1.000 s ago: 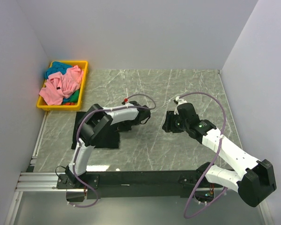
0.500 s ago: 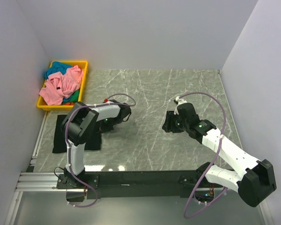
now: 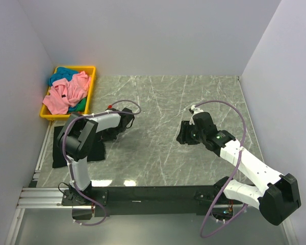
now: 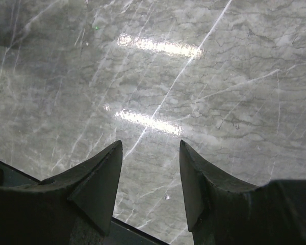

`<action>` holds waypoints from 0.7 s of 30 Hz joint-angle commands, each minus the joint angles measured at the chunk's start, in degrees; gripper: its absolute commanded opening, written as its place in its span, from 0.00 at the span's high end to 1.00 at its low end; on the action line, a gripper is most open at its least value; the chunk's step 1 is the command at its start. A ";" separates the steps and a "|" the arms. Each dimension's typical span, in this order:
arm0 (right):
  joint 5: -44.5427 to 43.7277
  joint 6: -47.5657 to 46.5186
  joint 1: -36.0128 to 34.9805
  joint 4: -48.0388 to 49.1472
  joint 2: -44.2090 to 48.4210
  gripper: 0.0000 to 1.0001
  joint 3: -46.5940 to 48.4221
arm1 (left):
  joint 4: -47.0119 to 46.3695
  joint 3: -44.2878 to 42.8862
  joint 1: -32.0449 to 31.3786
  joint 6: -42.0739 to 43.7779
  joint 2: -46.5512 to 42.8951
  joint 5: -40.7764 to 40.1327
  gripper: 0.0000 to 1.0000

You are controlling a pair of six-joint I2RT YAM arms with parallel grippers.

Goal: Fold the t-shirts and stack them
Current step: Neatly place the folded tshirt to the corner

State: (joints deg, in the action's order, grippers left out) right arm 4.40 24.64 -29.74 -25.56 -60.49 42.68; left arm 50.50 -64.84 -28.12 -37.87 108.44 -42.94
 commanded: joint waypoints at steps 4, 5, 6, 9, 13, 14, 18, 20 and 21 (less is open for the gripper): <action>0.25 0.49 0.38 1.39 0.37 0.44 0.74 | 3.10 -0.29 0.43 4.12 -0.78 1.36 0.99; 0.25 0.49 0.38 1.48 0.28 0.44 0.74 | 4.33 -0.64 0.43 3.68 -0.43 1.80 0.99; 0.34 0.49 0.38 1.65 0.37 0.44 0.74 | 5.91 -0.73 0.43 3.24 0.44 2.07 0.99; 0.60 0.41 0.38 1.74 -0.06 0.45 0.83 | 8.20 -1.95 0.35 -0.18 1.07 3.03 0.94; 0.43 0.14 0.38 1.22 0.19 0.45 1.01 | 9.70 -4.24 -0.62 -3.70 -1.03 5.93 0.69; 0.17 0.14 0.38 1.22 0.37 0.45 1.01 | 9.70 -4.24 -0.88 -4.05 -1.65 6.11 0.65; -0.01 0.14 0.29 1.13 1.07 0.45 0.66 | 11.29 -2.40 -0.88 -6.08 -2.62 5.32 0.63; 0.25 0.23 0.38 1.48 0.90 0.45 0.48 | 12.42 -1.96 -0.88 -7.91 -2.62 5.23 0.63; 0.52 0.14 0.38 1.39 0.64 0.45 0.48 | 12.69 -2.22 -1.06 -8.79 -3.49 5.75 0.62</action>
State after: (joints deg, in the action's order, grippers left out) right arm 4.99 24.62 -29.74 -25.52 -60.58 42.68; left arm 60.12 -67.09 -28.93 -42.76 108.01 -38.00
